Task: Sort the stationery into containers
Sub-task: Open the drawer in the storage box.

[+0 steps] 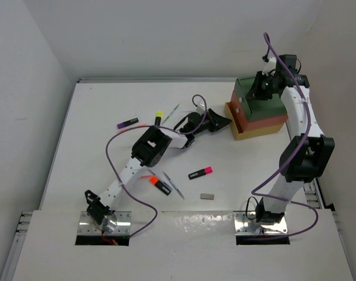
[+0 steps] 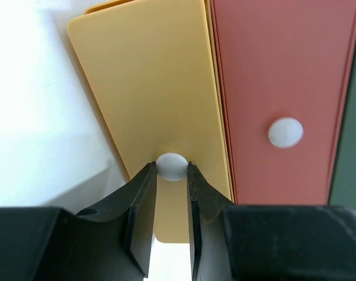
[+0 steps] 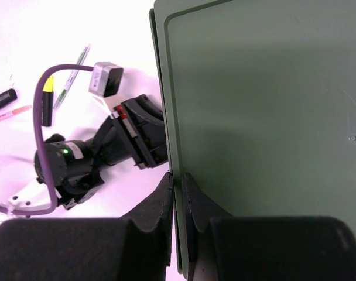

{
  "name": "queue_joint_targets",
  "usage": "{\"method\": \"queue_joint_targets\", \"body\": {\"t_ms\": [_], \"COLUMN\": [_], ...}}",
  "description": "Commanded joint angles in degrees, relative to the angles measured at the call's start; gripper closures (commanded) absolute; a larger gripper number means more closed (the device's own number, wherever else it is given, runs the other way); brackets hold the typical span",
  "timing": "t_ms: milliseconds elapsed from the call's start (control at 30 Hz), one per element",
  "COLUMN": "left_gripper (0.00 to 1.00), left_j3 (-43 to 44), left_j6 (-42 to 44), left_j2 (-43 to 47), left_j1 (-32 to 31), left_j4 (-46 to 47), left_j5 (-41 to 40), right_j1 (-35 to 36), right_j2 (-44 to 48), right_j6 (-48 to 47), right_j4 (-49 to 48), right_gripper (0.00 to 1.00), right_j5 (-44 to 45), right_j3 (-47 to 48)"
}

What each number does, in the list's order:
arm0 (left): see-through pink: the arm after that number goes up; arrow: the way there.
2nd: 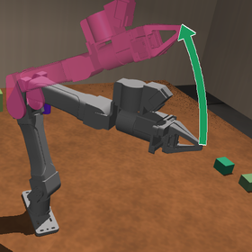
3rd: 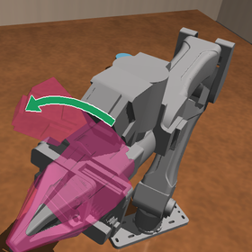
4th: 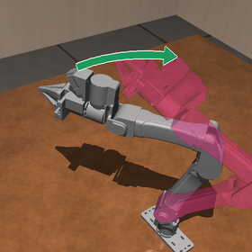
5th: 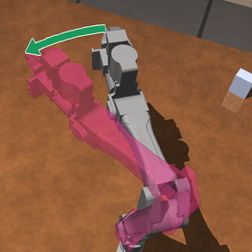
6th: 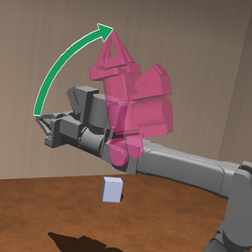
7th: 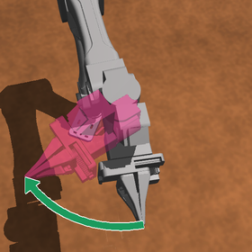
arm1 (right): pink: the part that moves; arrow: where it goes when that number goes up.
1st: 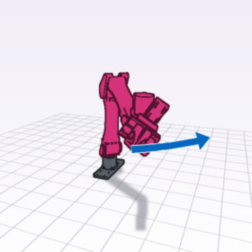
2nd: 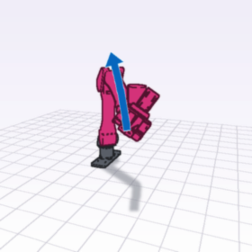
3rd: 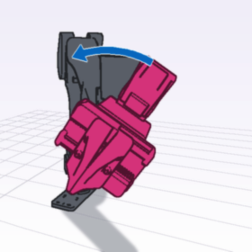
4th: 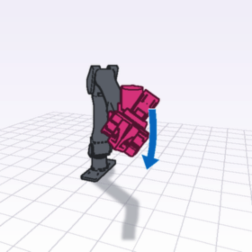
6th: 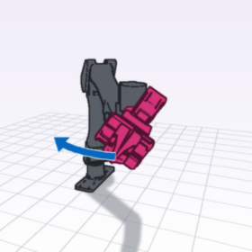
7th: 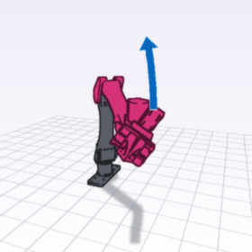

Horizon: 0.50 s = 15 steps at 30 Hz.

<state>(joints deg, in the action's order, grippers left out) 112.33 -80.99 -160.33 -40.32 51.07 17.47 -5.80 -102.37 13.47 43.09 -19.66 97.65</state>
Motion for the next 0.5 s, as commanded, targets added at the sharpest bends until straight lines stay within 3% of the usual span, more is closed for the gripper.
{"method": "queue_joint_targets", "body": {"t_ms": [0, 467], "left_gripper": [1.00, 1.00], "left_j3": [-5.4, -30.6], "left_j6": [1.5, 4.7], "left_j2": [5.2, 18.6], "left_j1": [1.8, 6.1], "left_j4": [3.3, 10.5], "left_j5": [3.0, 7.8], "right_j1": [0.5, 0.4], "right_j2": [-2.7, -2.0], "right_j6": [0.5, 0.3], "right_j4": [3.7, 2.8], "right_gripper": [0.90, 0.93], "right_j5": [0.9, 2.1], "right_j3": [-0.5, -1.8]}}
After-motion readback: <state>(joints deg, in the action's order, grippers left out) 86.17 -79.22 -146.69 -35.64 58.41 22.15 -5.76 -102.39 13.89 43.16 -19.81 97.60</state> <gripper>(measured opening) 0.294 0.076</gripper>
